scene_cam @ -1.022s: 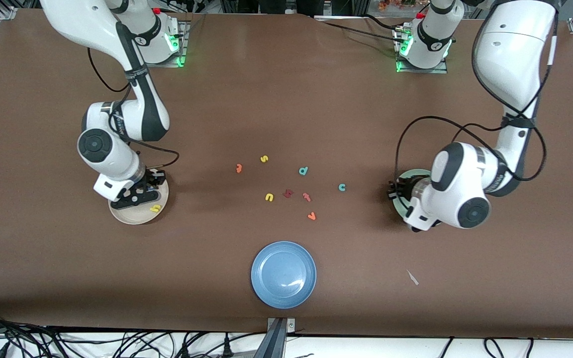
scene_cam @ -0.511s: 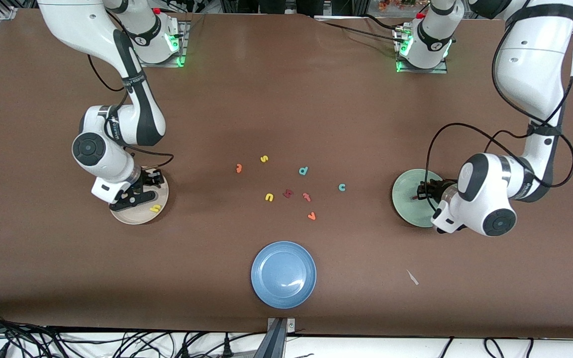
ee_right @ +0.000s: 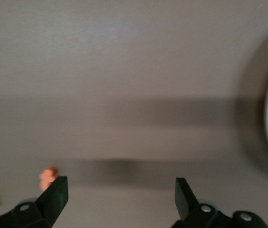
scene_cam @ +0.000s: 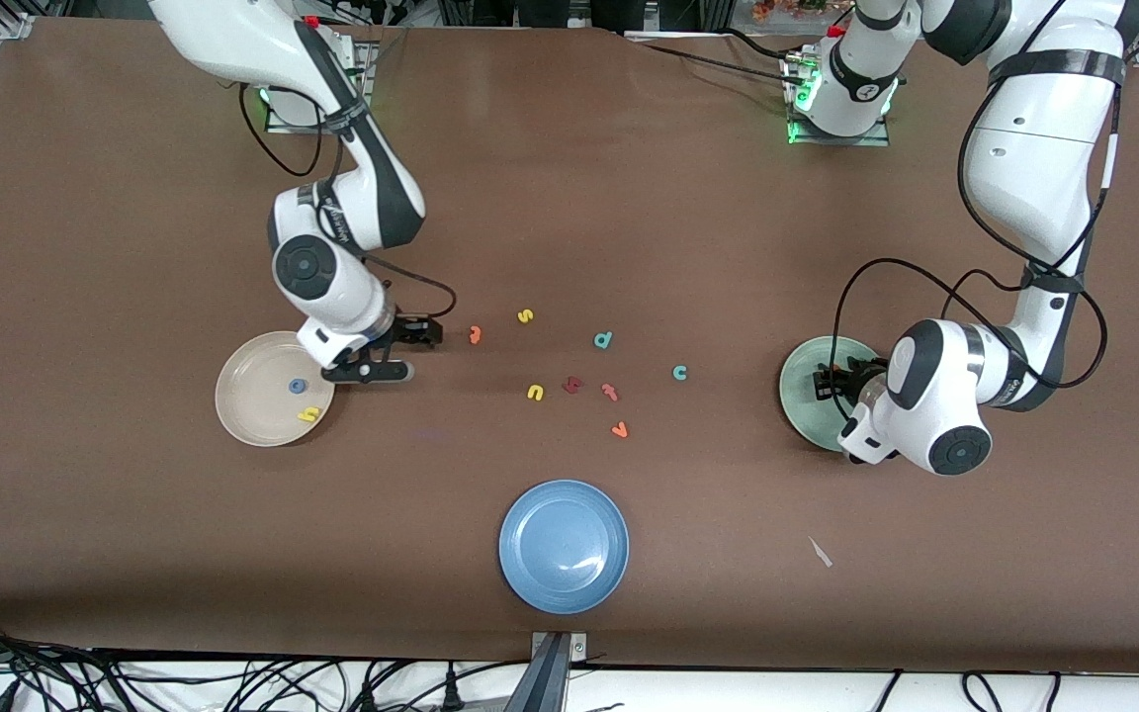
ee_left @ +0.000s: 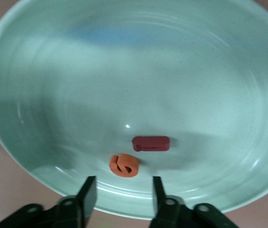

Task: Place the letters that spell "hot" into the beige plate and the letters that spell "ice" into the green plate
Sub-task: 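Release the o on the cream plate while the left gripper drops the e, then grasp the t with the right gripper while the left gripper reaches the c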

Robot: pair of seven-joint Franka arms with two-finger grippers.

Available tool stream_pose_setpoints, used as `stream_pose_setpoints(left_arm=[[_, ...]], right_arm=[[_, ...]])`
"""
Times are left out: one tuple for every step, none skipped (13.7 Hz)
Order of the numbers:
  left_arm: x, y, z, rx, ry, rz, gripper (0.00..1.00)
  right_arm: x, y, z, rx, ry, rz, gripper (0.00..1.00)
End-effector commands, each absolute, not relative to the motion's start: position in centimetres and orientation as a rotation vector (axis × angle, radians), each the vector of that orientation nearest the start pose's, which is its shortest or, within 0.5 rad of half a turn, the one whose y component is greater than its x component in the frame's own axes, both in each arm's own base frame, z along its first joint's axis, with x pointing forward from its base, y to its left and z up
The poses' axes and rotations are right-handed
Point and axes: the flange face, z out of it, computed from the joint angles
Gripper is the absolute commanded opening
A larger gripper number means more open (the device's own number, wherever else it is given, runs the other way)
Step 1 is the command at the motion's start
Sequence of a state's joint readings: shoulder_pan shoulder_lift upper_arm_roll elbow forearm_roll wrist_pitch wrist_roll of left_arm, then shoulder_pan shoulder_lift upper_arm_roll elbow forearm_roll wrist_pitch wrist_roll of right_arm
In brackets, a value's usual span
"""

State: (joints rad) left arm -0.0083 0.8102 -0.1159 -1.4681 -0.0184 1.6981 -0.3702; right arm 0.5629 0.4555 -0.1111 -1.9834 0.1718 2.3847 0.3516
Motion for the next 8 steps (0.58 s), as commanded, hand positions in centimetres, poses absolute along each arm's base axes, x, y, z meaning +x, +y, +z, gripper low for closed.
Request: stream_pose_setpoints(left_arm=[[64.5, -9.1, 19.0, -2.956, -0.343, 0.861, 1.0], [64.4, -11.1, 20.7, -2.989, -0.32, 0.865, 1.0], [64.5, -12.9, 22.1, -3.023, -0.297, 0.852, 1.0], [64.4, -14.7, 23.4, -3.044, -0.274, 0.836, 1.0], [64.5, -16.6, 24.4, -3.061, -0.274, 0.815, 1.0], [64.2, -19.3, 25.2, -3.066, -0.28, 0.797, 1.0], [63.5, -21.8, 25.0, -3.05, -0.289, 0.79, 1.0], [62.3, -25.7, 24.8, -3.042, -0.228, 0.759, 1.0]], right_arm=[[52.8, 30.2, 23.0, -3.09, 0.171, 0.077, 0.99], [52.1, 31.7, 22.4, -3.091, 0.202, 0.063, 0.99], [51.5, 32.8, 22.3, -3.089, 0.206, 0.05, 0.99], [51.2, 33.4, 21.7, -3.09, 0.211, 0.049, 0.98], [51.2, 33.4, 21.3, -3.089, 0.219, 0.041, 0.95], [51.2, 33.4, 20.9, -3.087, 0.241, 0.034, 0.95], [51.1, 33.9, 20.5, -3.085, 0.251, 0.025, 0.94], [51.0, 34.6, 20.0, -3.084, 0.248, 0.015, 0.94]])
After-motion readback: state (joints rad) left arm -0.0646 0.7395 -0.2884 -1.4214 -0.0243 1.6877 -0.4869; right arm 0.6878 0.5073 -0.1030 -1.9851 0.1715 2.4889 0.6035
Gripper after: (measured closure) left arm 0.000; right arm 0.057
